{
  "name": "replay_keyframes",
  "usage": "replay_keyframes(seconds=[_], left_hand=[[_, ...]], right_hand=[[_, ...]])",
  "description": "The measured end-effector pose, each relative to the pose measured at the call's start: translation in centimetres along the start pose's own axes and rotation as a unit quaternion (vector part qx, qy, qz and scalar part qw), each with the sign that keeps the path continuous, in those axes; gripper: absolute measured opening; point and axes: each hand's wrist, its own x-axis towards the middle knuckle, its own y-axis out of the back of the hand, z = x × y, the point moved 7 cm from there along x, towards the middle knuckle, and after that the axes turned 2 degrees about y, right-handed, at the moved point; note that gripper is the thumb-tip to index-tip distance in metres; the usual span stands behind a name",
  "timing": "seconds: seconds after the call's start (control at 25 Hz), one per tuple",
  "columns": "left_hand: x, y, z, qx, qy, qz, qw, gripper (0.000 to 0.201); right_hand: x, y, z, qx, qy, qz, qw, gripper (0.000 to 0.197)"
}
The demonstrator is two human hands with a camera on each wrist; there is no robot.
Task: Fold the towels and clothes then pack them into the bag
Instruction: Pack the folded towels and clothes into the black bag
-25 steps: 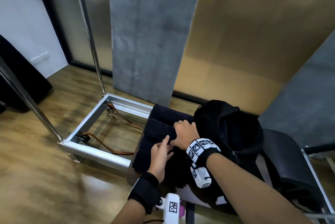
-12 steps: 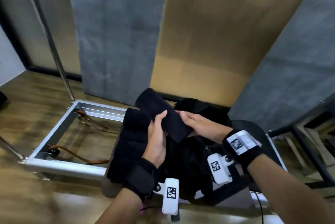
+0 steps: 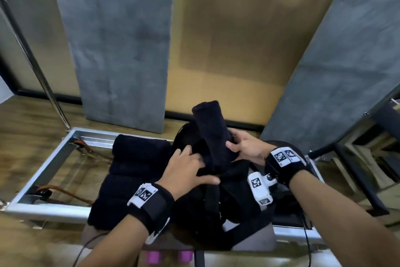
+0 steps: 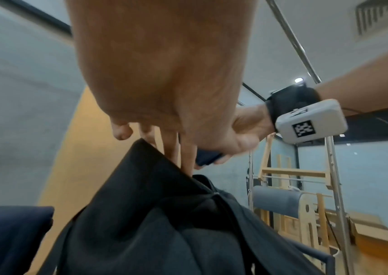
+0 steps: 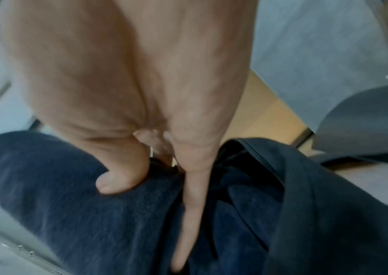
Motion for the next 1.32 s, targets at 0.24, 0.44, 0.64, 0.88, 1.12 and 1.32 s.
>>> replay_keyframes(seconds=[0.24, 0.44, 0.64, 0.88, 1.12, 1.32], left_hand=[[-0.5, 0.3, 2.0, 0.040, -0.084, 0.032, 0.995, 0.022], [-1.0, 2.1, 2.5, 0.062, -0.078, 0.140, 0.985, 0.021], [-2.1, 2.9, 2.6, 0.121, -0.042, 0.216, 0.968, 0.017], [-3.0, 3.5, 3.5, 0.092, -0.050, 0.206, 0.973, 0.014], [-4.6, 3.1, 3.0, 0.052, -0.058, 0.189, 0.979, 0.012], [-4.9, 2.0, 2.9, 0.025, -0.059, 0.182, 0.981, 0.017]], right_hand=[[4.1, -0.5, 6.1, -0.067, -0.045, -0.031, 0.996, 0.061], [4.6, -1.4, 8.2, -0.400, -0.120, -0.246, 0.875, 0.067], [4.6, -2.1, 9.3, -0.574, -0.183, -0.328, 0.728, 0.075], [5.6, -2.1, 9.9, -0.696, -0.097, -0.254, 0.665, 0.004], [7.3, -2.7, 10.7, -0.679, -0.088, -0.159, 0.711, 0.036], [6.2, -1.6, 7.5, -0.641, -0.058, -0.087, 0.760, 0.037]])
